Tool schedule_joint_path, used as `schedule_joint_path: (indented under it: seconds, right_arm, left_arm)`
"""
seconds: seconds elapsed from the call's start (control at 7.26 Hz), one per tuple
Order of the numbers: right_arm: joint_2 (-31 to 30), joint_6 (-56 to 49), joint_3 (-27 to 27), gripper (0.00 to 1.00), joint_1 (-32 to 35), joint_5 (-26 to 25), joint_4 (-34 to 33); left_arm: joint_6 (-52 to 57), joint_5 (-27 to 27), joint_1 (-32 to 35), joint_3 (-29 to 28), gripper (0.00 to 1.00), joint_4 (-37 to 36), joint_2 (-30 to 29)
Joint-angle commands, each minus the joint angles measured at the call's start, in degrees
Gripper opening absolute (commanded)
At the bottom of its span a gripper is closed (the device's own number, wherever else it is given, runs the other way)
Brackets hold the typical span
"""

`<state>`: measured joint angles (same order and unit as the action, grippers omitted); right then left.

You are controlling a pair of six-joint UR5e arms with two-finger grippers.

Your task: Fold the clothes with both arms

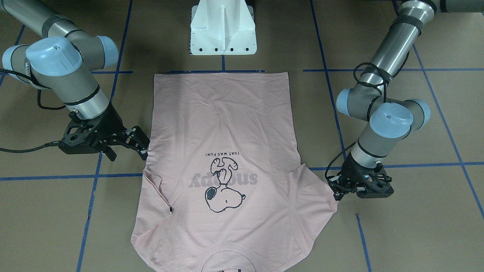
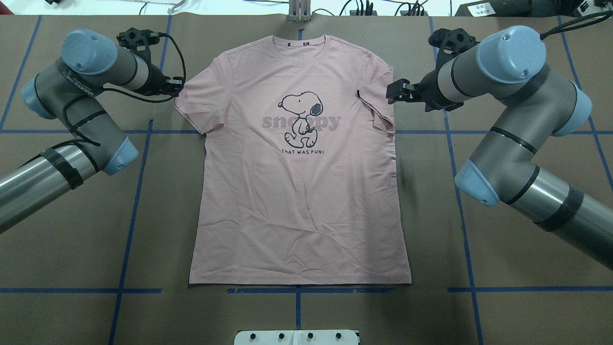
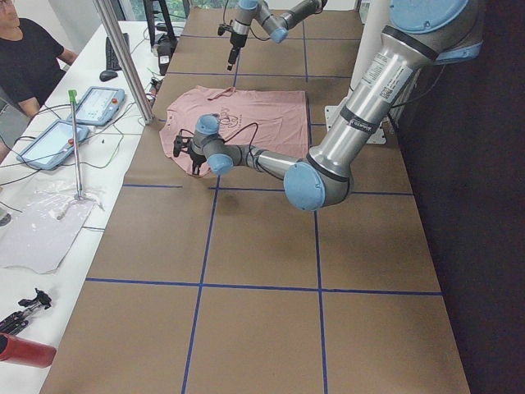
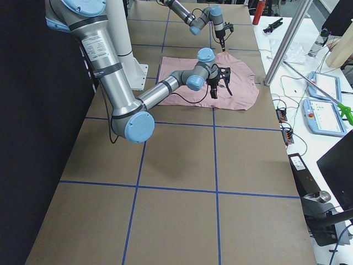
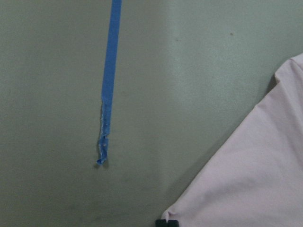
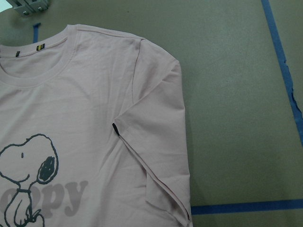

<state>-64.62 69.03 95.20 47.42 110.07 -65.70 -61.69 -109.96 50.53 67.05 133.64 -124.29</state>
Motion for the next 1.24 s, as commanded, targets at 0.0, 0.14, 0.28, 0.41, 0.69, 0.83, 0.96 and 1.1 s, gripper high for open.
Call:
schedule_joint_path:
  seconds: [0.0, 0.14, 0.28, 0.41, 0.69, 0.83, 0.96, 1.1]
  right_arm:
    - [0.2, -0.04, -0.01, 1.0, 0.04, 0.06, -0.04]
    - [0.2, 0.05, -0.1, 1.0, -0.05, -0.03, -0.04]
    - [0.2, 0.05, -0.19, 1.0, 0.04, 0.06, -0.04]
    - [0.2, 0.05, -0.19, 1.0, -0.05, 0.06, 0.05]
    - [0.2, 0.05, -0.19, 1.0, -0.05, 0.06, -0.04]
    - [0.2, 0.05, -0.19, 1.0, -0.05, 0.06, -0.04]
    - [0.28, 0.14, -0.19, 1.0, -0.05, 0.06, 0.05]
    - [0.2, 0.14, -0.19, 1.0, -0.05, 0.06, -0.04]
  left_arm:
    - [-6.21, 0.19, -3.12, 4.83, 0.0, -1.1, -1.38]
    - [-7.21, 0.36, -4.72, 3.71, 0.0, -1.1, -3.13]
    - [-7.74, 0.71, -5.0, -2.13, 0.0, -1.28, -8.02]
    - [-9.4, 4.89, -5.17, -9.76, 0.0, -0.76, -13.64]
    - [-9.5, 7.04, -5.26, -12.3, 0.0, -0.58, -15.63]
    - [-9.41, 7.04, -5.26, -12.47, 0.0, -0.4, -15.98]
    - [-9.41, 7.04, -5.44, -12.39, 0.0, -0.31, -15.98]
    - [-9.33, 7.13, -6.13, -12.39, 0.47, -0.31, -15.9]
